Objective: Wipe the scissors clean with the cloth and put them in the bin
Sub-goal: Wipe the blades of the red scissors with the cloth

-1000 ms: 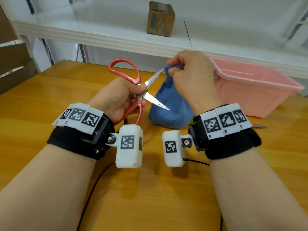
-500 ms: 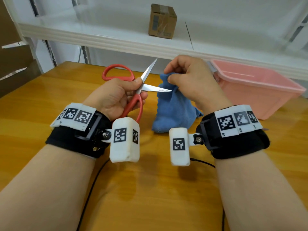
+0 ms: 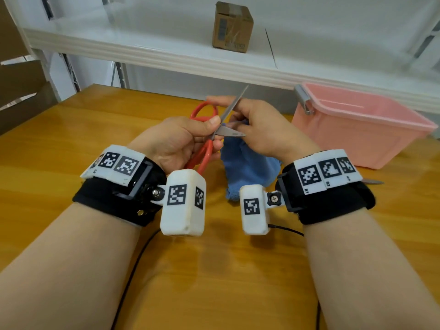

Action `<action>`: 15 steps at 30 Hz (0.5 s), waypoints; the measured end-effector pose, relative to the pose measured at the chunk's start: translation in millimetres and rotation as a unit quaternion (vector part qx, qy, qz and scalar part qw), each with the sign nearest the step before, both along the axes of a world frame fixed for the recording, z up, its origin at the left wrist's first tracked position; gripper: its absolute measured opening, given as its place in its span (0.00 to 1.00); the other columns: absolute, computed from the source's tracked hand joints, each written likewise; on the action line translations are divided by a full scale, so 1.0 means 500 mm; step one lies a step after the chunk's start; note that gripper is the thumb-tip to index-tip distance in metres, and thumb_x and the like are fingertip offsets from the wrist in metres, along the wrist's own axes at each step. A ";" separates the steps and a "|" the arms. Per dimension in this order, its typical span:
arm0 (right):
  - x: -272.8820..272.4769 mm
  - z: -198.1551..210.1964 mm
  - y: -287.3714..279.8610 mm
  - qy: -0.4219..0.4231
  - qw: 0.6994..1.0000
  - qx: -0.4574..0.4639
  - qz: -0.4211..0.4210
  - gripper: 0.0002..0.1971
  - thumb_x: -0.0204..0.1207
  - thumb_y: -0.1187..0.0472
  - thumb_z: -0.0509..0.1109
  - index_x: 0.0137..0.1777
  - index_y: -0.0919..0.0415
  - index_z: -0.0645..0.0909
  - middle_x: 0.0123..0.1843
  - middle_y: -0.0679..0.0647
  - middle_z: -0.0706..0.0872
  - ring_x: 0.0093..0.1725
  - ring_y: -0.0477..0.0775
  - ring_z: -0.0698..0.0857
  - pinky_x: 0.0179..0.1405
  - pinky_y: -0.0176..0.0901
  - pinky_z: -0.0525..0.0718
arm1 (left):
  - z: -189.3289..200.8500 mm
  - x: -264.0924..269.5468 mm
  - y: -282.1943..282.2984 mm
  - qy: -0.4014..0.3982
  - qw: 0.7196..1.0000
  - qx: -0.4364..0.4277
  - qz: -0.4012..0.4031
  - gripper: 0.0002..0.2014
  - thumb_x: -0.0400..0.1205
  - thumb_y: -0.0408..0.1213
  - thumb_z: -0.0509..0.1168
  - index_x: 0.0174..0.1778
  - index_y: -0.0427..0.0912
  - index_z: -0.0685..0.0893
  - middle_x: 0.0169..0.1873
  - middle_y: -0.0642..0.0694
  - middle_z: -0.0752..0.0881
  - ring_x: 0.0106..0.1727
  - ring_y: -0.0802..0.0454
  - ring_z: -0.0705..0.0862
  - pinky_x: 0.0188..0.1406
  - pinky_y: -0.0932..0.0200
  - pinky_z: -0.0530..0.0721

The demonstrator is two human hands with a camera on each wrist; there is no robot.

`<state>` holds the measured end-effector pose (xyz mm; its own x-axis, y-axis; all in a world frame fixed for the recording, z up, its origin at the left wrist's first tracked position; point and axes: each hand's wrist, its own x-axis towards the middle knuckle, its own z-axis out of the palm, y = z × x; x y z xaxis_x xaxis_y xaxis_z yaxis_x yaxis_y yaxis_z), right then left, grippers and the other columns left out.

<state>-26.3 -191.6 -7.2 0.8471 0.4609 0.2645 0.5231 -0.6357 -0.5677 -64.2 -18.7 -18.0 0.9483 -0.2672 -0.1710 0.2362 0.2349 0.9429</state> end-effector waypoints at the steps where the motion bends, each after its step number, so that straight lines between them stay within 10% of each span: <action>1: -0.001 0.000 0.000 0.008 1.000 -0.009 0.005 0.29 0.84 0.69 0.64 0.75 0.35 0.76 0.53 0.52 0.90 0.55 0.50 0.88 0.66 0.48 0.84 | -0.001 0.000 0.000 -0.006 1.000 0.006 -0.007 0.07 0.82 0.38 0.67 0.45 0.39 0.86 0.30 0.46 0.85 0.31 0.55 0.85 0.42 0.56 0.89; 8: -0.003 0.014 -0.001 -0.017 1.000 0.009 -0.003 0.14 0.83 0.68 0.67 0.59 0.48 0.83 0.54 0.48 0.89 0.53 0.45 0.87 0.57 0.40 0.85 | -0.007 0.005 -0.003 -0.056 0.997 0.049 -0.032 0.09 0.82 0.41 0.67 0.44 0.38 0.86 0.35 0.44 0.86 0.36 0.52 0.86 0.43 0.54 0.89; 15: 0.012 0.013 -0.029 -0.034 0.984 0.110 -0.135 0.08 0.80 0.67 0.71 0.48 0.53 0.87 0.44 0.45 0.91 0.49 0.40 0.88 0.56 0.36 0.84 | 0.003 0.011 0.014 -0.063 0.988 0.142 0.007 0.30 0.85 0.63 0.52 0.59 0.41 0.86 0.48 0.44 0.92 0.50 0.48 0.89 0.58 0.47 0.82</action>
